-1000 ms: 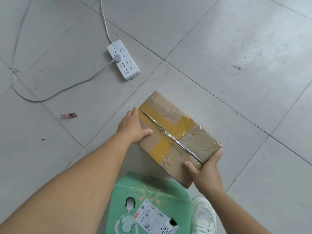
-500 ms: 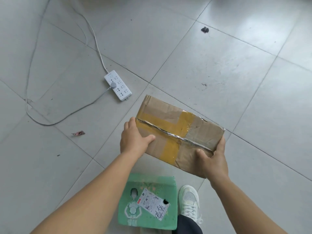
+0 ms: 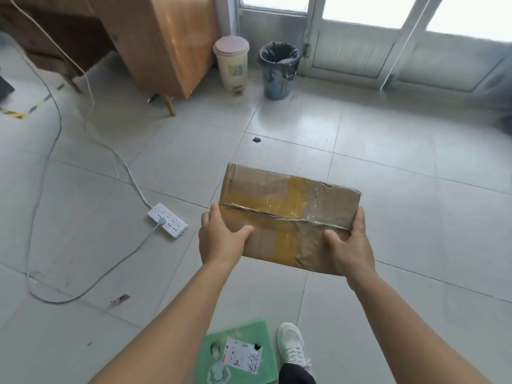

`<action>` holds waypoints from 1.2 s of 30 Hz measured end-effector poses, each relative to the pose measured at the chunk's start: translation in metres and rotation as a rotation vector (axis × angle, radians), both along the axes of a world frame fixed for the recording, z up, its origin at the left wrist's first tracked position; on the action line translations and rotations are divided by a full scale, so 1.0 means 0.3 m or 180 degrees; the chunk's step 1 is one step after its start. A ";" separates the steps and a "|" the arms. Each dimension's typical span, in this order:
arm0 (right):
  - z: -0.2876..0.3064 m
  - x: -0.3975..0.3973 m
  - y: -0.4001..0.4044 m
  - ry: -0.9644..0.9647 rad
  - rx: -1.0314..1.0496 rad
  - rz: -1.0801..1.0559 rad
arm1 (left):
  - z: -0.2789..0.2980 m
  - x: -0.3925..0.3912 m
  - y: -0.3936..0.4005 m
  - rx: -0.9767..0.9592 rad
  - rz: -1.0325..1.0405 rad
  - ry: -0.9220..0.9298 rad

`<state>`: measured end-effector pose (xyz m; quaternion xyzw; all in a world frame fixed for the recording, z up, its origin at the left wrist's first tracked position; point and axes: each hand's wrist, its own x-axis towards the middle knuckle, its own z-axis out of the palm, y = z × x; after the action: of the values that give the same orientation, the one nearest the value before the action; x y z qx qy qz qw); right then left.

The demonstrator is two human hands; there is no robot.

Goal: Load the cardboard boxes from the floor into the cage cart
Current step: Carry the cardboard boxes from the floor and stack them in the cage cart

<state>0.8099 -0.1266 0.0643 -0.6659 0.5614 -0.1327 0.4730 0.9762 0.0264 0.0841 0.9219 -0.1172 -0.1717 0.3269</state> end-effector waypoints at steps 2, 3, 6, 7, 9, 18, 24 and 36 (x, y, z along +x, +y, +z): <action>0.105 -0.071 -0.007 -0.0084 -0.0123 -0.0122 | 0.096 -0.054 -0.021 -0.0145 -0.0117 -0.0066; 0.157 -0.109 -0.009 -0.0138 -0.0191 -0.0201 | 0.143 -0.080 -0.033 -0.0224 -0.0195 -0.0110; 0.297 -0.226 -0.018 -0.0224 -0.0380 -0.0420 | 0.282 -0.164 -0.081 -0.0423 -0.0446 -0.0270; 0.338 -0.268 -0.022 -0.0246 -0.0442 -0.0493 | 0.324 -0.195 -0.099 -0.0481 -0.0531 -0.0314; 0.410 -0.360 -0.031 -0.0263 -0.0564 -0.0613 | 0.400 -0.265 -0.138 -0.0601 -0.0693 -0.0420; 0.691 -0.855 -0.133 -0.0219 -0.1084 -0.1219 | 0.654 -0.701 -0.367 -0.1106 -0.1429 -0.0520; 0.845 -1.287 -0.202 -0.0228 -0.1406 -0.1639 | 0.787 -1.095 -0.538 -0.1406 -0.1874 -0.0512; 1.038 -2.037 -0.286 -0.0160 -0.1702 -0.2402 | 0.960 -1.819 -0.827 -0.1786 -0.2682 -0.0529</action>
<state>0.1988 -0.2125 0.3757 -0.5103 0.6989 -0.4518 0.2168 0.4305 -0.2216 0.3721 0.6820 -0.5458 -0.1765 0.4538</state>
